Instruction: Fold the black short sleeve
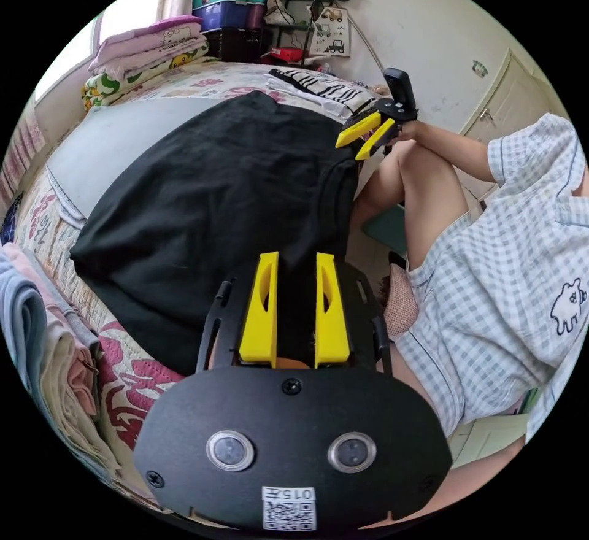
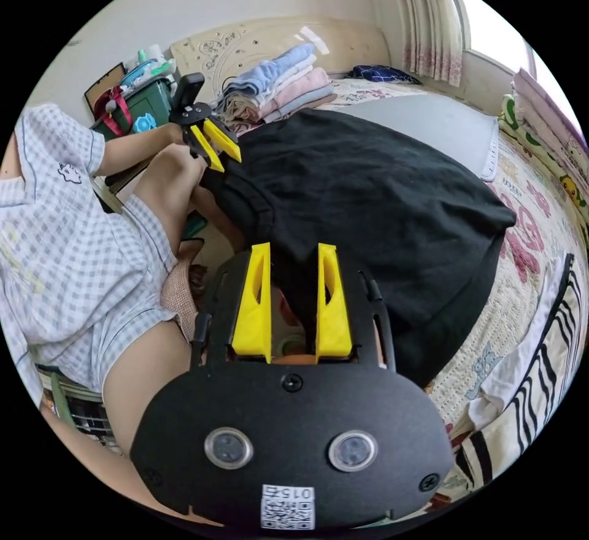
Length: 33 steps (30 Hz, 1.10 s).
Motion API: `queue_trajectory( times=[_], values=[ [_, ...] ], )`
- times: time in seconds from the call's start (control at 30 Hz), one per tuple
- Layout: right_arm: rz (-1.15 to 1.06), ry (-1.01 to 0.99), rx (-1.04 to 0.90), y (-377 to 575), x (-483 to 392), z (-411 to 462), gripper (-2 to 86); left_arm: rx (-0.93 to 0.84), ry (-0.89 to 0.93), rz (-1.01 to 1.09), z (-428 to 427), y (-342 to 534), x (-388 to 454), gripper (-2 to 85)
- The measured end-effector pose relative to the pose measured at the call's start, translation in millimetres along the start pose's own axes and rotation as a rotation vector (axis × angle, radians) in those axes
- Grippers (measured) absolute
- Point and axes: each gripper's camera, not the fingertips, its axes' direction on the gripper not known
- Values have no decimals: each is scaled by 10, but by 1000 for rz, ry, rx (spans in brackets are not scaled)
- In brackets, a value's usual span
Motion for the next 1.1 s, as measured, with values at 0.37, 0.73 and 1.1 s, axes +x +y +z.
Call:
queue_trajectory(
  times=[0.37, 0.73, 1.1],
  values=[
    [-54, 152, -13, 683, 193, 730, 73, 7, -84, 12, 49, -82, 237, 79],
    [85, 169, 76, 333, 1002, 865, -2, 22, -12, -89, -292, -308, -218, 11],
    [446, 379, 517, -2557, 2553, 168, 65, 904, -258, -740, -1896, -1260, -1632, 74]
  ],
)
